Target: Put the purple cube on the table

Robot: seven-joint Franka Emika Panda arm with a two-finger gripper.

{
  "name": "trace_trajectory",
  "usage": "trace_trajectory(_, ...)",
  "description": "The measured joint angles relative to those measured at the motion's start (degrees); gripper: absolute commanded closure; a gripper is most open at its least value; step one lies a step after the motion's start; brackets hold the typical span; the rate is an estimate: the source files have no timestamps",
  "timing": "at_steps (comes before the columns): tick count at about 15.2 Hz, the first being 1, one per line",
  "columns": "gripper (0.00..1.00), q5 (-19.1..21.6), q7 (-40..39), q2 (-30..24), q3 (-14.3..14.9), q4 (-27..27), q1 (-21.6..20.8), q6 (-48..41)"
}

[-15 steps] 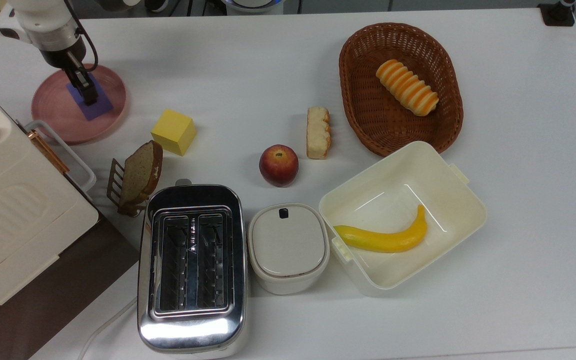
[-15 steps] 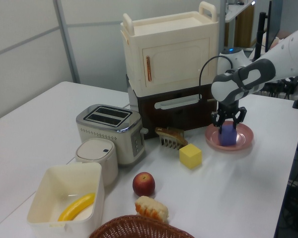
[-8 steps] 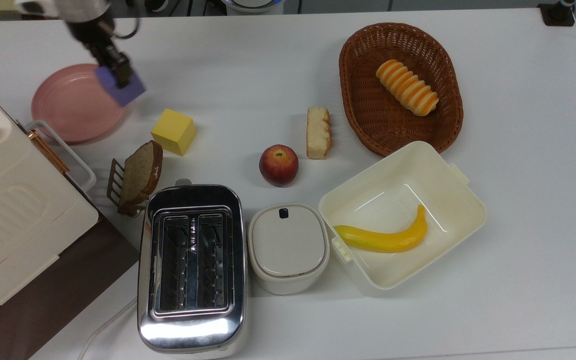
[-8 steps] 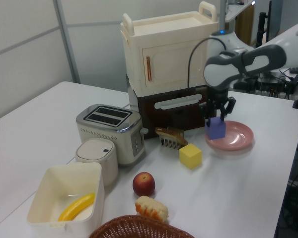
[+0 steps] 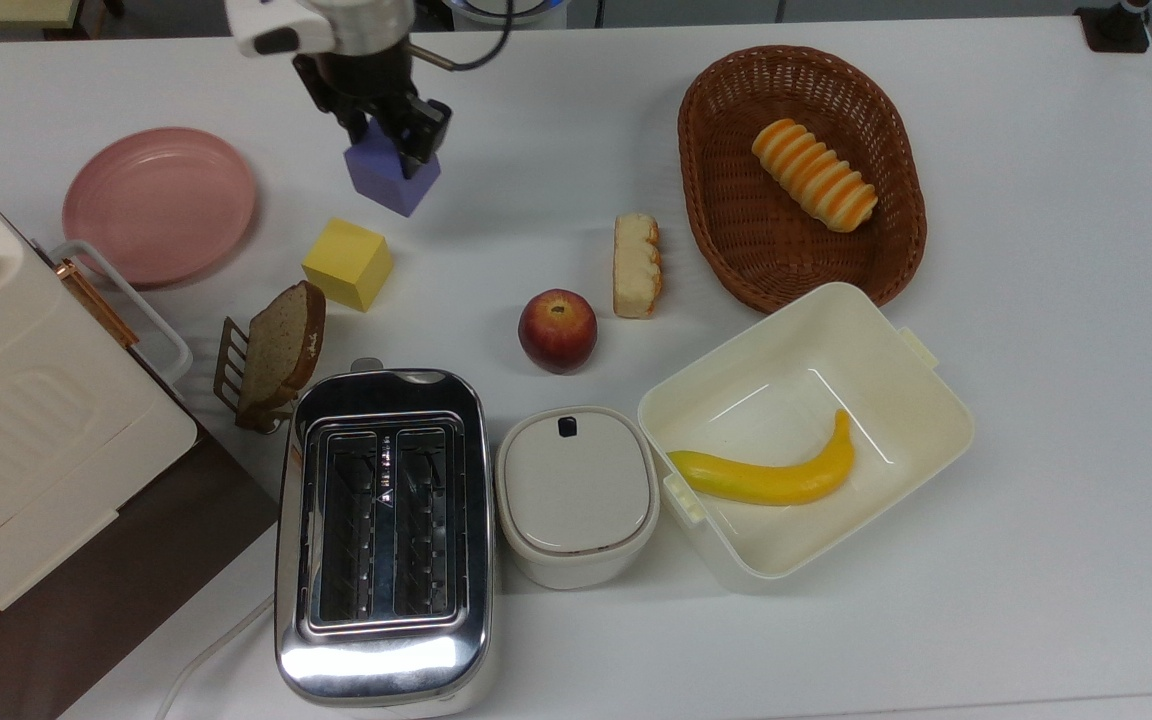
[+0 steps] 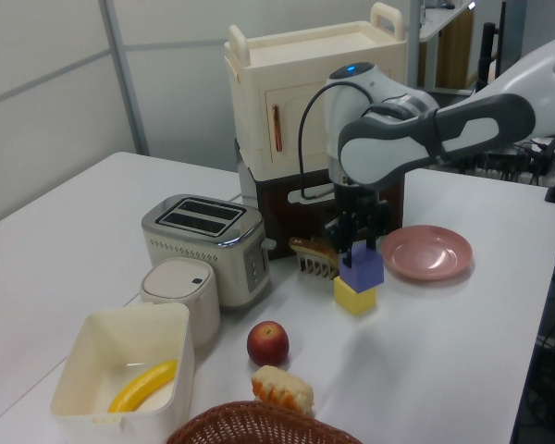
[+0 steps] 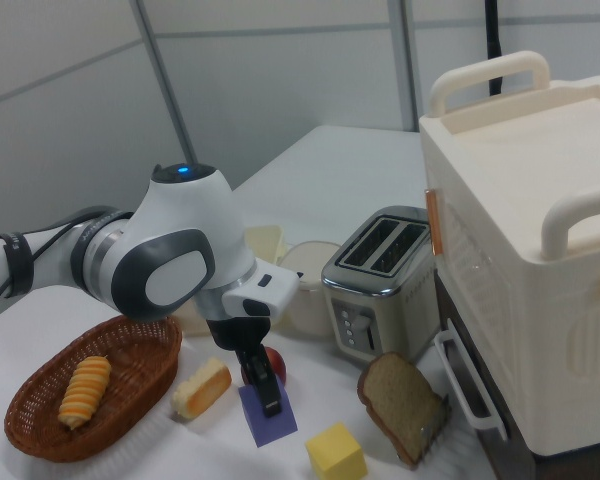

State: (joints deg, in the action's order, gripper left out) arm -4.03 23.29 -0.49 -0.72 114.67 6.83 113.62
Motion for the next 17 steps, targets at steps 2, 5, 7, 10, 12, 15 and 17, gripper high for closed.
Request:
trace_trajectory(2, 0.15, -0.79, -0.02, 0.53, -0.06, -0.01, -1.34, 0.00)
trace_trajectory(5, 0.00, -1.46, -0.02, 0.82, -0.12, -0.03, -2.54, 0.00)
trace_trajectory(7, 0.00, -2.66, -0.09, 1.00, -0.63, -0.05, -2.64, 0.00)
trace_trajectory(10, 0.00, -3.78, -0.09, 1.28, -1.20, -1.02, -2.64, 0.02)
trace_trajectory(12, 0.00, -3.79, -0.09, 1.28, -1.20, -2.57, -2.63, 0.02)
trace_trajectory(15, 0.00, -3.79, -0.09, 1.24, -1.20, -6.89, -2.63, 0.02)
trace_trajectory(17, 0.00, -3.77, -0.09, 1.19, -1.27, -11.04, -2.64, -1.07)
